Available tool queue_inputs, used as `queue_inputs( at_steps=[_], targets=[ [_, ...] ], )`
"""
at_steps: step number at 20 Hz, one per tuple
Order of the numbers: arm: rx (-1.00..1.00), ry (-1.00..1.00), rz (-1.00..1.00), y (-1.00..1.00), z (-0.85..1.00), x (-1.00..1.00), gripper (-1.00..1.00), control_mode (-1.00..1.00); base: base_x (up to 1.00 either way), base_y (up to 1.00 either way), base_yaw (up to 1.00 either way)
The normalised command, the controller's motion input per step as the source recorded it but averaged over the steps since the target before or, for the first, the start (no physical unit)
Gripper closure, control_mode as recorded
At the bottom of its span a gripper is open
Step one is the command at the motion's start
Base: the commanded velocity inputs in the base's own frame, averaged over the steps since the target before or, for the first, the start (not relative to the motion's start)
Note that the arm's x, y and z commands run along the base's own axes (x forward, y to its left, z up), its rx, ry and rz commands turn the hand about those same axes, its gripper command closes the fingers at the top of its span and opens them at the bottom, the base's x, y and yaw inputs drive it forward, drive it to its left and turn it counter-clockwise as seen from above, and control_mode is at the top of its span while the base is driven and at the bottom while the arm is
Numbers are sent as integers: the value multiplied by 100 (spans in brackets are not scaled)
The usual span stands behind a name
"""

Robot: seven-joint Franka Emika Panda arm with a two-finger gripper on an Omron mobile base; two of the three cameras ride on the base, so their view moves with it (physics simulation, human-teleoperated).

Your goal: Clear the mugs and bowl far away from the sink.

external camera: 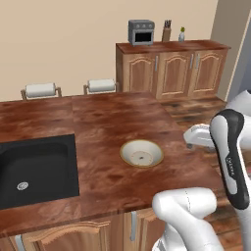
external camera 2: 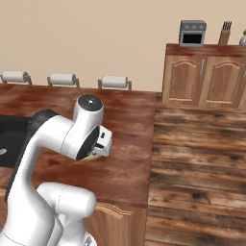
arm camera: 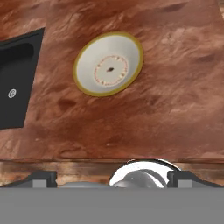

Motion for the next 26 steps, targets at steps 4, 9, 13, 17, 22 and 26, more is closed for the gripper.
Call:
queue_inputs(
  at_steps=[4,9,13,17,22,26],
  targets=[
    [-3,-3,-1,11,-36,47,-100,-100,0,0,0],
    [0,0,-10,7,-49,43,-100,-100,0,0,0],
    [0,0,-12,4,-33,43,-100,-100,0,0,0],
    [0,0,-10,3,-27,42,-100,-100,0,0,0],
    [0,0,-9,0,-18,36,-100,-100,0,0,0],
    [0,0,-8,0,-17,32,-100,-100,0,0,0]
  ],
)
